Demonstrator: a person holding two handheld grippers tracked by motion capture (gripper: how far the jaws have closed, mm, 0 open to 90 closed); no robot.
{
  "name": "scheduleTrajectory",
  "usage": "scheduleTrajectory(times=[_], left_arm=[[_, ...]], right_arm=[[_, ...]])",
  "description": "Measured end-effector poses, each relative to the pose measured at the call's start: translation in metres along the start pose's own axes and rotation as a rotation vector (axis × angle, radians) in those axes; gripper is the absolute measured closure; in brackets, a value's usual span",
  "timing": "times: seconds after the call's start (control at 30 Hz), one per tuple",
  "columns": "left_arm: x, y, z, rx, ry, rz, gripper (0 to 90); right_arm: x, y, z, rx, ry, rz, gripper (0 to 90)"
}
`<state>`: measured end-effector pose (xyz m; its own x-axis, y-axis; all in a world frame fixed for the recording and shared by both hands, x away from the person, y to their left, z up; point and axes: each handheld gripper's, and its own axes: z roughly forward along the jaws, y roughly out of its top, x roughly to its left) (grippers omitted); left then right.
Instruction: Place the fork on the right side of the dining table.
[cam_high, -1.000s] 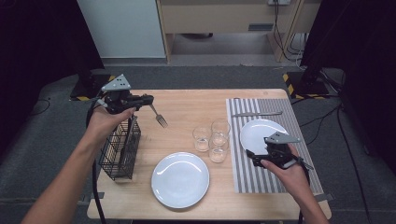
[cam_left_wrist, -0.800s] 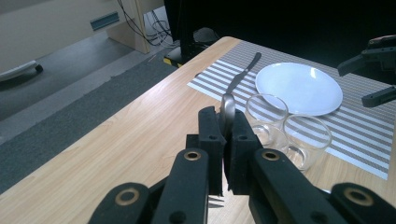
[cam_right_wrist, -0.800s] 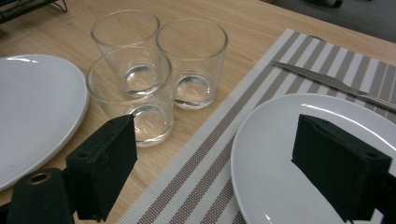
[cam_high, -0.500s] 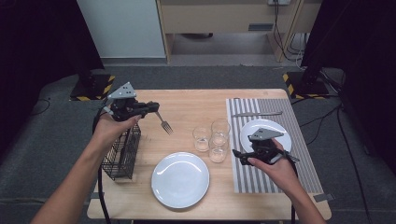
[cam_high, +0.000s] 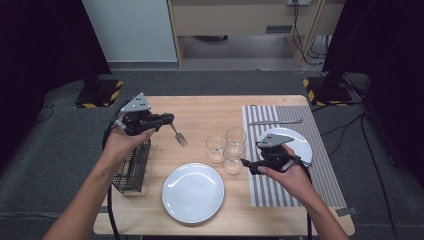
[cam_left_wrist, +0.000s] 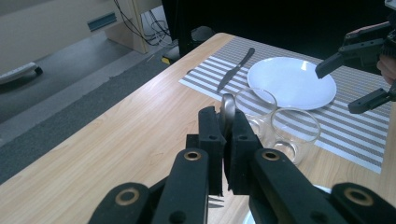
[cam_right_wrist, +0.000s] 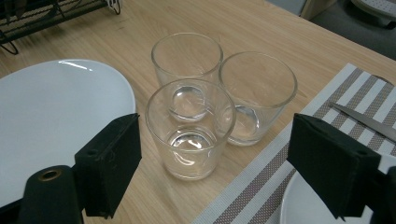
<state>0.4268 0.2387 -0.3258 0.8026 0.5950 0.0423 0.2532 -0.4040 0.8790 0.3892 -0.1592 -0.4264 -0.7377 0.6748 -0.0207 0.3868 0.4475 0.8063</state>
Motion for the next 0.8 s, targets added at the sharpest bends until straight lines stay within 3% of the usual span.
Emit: scheduleTrajectory(times=[0.37,0.8], left_arm=[[-0.015,-0.001,0.014,0.011,-0.016,0.017,86.8],[-0.034,0.003,0.021,0.003,-0.050,0.042,86.8]], right_arm=[[0.008,0.003,0.003,-0.017,0.041,-0.013,20.2],[0.020,0.016,0.005,-0.014,0.107,-0.070,23.4]])
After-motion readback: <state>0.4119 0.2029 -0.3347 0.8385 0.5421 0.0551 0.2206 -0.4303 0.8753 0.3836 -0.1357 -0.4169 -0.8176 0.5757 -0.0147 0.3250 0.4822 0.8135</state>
